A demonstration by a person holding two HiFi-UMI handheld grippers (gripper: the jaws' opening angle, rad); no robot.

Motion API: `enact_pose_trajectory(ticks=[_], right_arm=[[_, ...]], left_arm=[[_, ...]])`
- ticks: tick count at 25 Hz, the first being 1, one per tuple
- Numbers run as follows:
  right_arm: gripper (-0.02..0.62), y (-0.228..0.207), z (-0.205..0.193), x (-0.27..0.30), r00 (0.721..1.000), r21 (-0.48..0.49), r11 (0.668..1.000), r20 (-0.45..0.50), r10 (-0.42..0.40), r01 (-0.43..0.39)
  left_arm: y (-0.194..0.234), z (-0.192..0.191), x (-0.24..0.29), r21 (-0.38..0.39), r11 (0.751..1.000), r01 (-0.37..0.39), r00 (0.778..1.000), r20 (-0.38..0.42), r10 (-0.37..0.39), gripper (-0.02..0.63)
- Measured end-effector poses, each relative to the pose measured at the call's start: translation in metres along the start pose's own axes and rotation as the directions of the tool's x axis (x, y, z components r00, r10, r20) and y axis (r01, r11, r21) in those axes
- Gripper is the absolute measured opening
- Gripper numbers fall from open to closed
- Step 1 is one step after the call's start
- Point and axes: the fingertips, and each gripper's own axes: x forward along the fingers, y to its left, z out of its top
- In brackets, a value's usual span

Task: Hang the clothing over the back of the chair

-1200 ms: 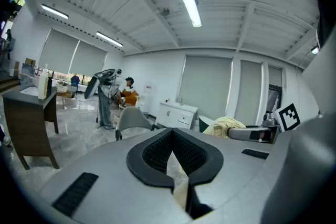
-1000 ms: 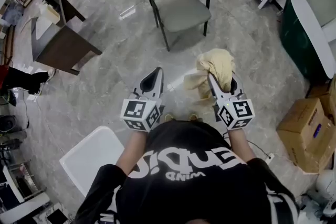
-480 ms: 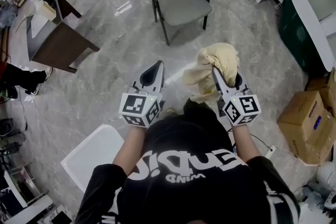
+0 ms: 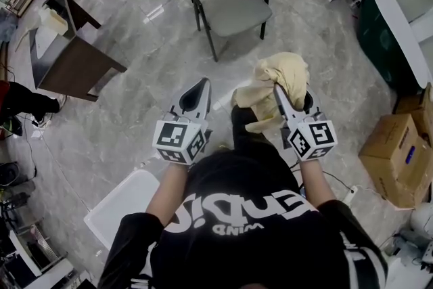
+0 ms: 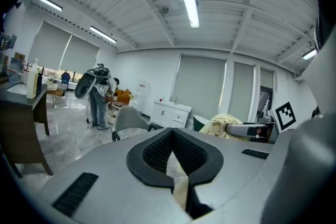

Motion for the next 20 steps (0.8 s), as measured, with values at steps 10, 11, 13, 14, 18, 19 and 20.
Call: enact_pose_trajectory(ticks=[10, 11, 13, 14, 18, 19, 20], right_arm=[[0.207, -0.024, 0.008, 0.067, 1.000, -0.005, 1.000, 0.008, 0.019, -0.019], [0.207, -0.027, 0.010, 0.075, 1.000, -0.006, 1.000, 0.008, 0.022, -0.022], [0.207, -0.033, 0.014, 0.090, 1.000, -0.007, 1.000, 0.005, 0.028, -0.028], [0.207, -0.036, 0.015, 0.097, 1.000, -0.008, 1.000, 0.001, 0.029, -0.029], [0.207, -0.058, 0.029, 0.125, 0.999, -0.005, 0.999, 0.001, 0.033, -0.033], [0.207, -0.063, 0.033, 0.134, 0.999, -0.003, 0.999, 0.003, 0.033, -0.033], [0.207, -0.069, 0.037, 0.142, 0.999, -0.002, 0.999, 0.004, 0.034, -0.034]], left_arm=[[0.040, 0.011, 0.049, 0.023, 1.000, -0.014, 1.000, 0.002, 0.014, 0.014], [0.044, 0.013, 0.056, 0.022, 1.000, -0.015, 1.000, 0.002, 0.015, 0.014], [0.052, 0.016, 0.070, 0.017, 1.000, -0.016, 1.000, 0.001, 0.016, 0.014], [0.055, 0.019, 0.077, 0.013, 1.000, -0.015, 1.000, 0.001, 0.015, 0.014], [0.068, 0.034, 0.110, 0.007, 1.000, -0.011, 1.000, -0.001, 0.011, 0.014], [0.073, 0.039, 0.119, 0.004, 1.000, -0.012, 1.000, -0.001, 0.012, 0.014], [0.077, 0.044, 0.128, 0.002, 1.000, -0.014, 1.000, 0.000, 0.014, 0.014]])
